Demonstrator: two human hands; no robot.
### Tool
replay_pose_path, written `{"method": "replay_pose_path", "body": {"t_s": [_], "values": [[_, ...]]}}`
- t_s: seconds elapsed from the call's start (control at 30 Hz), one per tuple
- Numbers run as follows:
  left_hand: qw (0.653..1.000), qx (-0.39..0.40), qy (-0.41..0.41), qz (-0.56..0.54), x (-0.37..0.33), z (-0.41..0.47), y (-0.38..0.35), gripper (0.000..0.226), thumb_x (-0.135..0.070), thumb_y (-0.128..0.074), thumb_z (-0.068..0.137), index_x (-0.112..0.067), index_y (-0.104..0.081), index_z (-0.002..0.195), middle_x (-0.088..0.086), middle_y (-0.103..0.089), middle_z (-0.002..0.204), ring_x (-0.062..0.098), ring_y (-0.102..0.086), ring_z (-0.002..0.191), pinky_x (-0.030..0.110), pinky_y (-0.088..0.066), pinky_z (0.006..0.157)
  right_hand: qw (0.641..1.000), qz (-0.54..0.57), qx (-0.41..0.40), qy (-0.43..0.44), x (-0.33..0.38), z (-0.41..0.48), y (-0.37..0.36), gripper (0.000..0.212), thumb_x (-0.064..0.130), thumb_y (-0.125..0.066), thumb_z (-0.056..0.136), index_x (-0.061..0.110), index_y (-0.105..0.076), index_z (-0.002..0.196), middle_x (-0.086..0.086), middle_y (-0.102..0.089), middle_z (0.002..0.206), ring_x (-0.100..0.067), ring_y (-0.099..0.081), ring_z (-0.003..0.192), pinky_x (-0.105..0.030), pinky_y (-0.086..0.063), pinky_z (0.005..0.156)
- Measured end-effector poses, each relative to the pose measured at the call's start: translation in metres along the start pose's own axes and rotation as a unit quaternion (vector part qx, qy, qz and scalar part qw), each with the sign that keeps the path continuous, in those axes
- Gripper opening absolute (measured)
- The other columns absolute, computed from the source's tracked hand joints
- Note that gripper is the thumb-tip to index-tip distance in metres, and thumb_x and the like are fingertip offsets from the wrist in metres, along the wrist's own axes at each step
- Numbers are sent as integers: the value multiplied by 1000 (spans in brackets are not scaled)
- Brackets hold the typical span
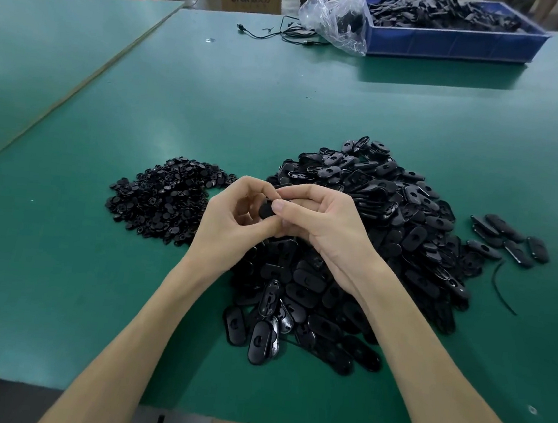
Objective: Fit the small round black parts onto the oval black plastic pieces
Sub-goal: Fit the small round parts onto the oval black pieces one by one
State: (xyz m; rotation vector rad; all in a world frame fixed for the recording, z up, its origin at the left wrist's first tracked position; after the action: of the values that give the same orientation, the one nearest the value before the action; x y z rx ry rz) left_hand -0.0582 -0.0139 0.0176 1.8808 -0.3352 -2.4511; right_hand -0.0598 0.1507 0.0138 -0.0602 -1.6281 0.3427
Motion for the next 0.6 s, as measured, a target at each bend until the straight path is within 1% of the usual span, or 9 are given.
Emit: {"method": "replay_pose_path", "body": {"t_s": [0.07, 0.1, 0.17, 0.23, 0.3, 0.4, 0.43, 0.5, 0.6], "values": [[1000, 14, 19, -17, 0, 0, 1, 22, -12, -82, 85, -17, -67, 101, 24, -64, 104, 23, -57, 87, 45, -45, 74, 1000, 5, -1, 1, 1, 0, -1, 17, 6, -78, 92, 4, -73, 108, -14, -79, 91, -19, -75, 75, -32, -61, 76], [999, 25, 31, -28, 1, 0, 1, 24, -13, -82, 85, -18, -68, 104, 24, -64, 108, 22, -59, 91, 45, -47, 78, 1000, 8, -4, 2, 1, 0, -1, 18, 5, -78, 92, 4, -72, 109, -15, -80, 93, -20, -76, 76, -31, -62, 76], [997, 42, 41, -55, 2, 0, 2, 25, -17, -78, 88, -16, -69, 111, 23, -66, 112, 22, -60, 94, 45, -52, 84, 1000, 13, -11, 11, 2, -1, 0, 19, 5, -78, 92, 3, -72, 111, -19, -79, 98, -26, -77, 84, -31, -62, 77], [996, 37, 32, -71, 1, -1, 3, 22, -18, -69, 92, -13, -71, 113, 20, -67, 106, 18, -59, 89, 29, -53, 79, 1000, 16, -14, 22, 4, -1, 1, 21, 5, -77, 93, 2, -70, 113, -20, -79, 101, -31, -78, 89, -30, -62, 76], [997, 16, 26, -65, 3, 0, 6, 19, -18, -66, 97, -12, -73, 113, 19, -66, 97, 15, -58, 85, 22, -50, 76, 999, 15, -21, 30, 5, -2, 1, 23, 6, -76, 94, 2, -69, 116, -19, -79, 101, -34, -78, 90, -30, -62, 76], [998, -4, 30, -46, 8, 2, 8, 17, -15, -62, 103, -10, -74, 113, -7, -66, 80, 8, -55, 73, 14, -44, 68, 999, 7, -31, 40, 5, -2, 1, 23, 6, -77, 94, 2, -68, 115, -18, -80, 100, -36, -78, 91, -31, -62, 76], [998, -5, 34, -44, 9, 3, 7, 17, -15, -61, 103, -10, -74, 113, -9, -64, 76, 7, -54, 70, 13, -43, 65, 999, 4, -31, 43, 5, -2, 0, 23, 6, -77, 94, 3, -68, 115, -18, -80, 99, -35, -78, 91, -31, -62, 76], [998, -1, 36, -51, 8, 3, 6, 19, -19, -61, 103, -9, -74, 112, -6, -62, 72, 7, -53, 67, 14, -43, 61, 999, 2, -27, 46, 5, -2, -1, 22, 6, -76, 94, 3, -68, 115, -18, -80, 99, -35, -79, 91, -31, -62, 75], [997, 2, 37, -61, 8, 2, 5, 16, -22, -65, 100, -12, -73, 107, -3, -67, 83, 12, -55, 70, 20, -48, 67, 999, -1, -13, 50, 5, -2, -2, 19, 6, -72, 97, 3, -66, 115, -19, -80, 100, -35, -79, 89, -31, -62, 75]]}}
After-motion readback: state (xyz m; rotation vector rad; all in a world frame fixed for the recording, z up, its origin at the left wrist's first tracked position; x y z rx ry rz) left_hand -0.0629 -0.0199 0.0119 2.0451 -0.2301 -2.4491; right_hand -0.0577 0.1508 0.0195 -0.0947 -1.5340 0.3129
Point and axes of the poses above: each hand's wrist, its own z-axis towards the middle knuckle, its own y-axis out of the back of the hand, x = y × z, the point moved 2 cm from there along z, towards the middle knuckle
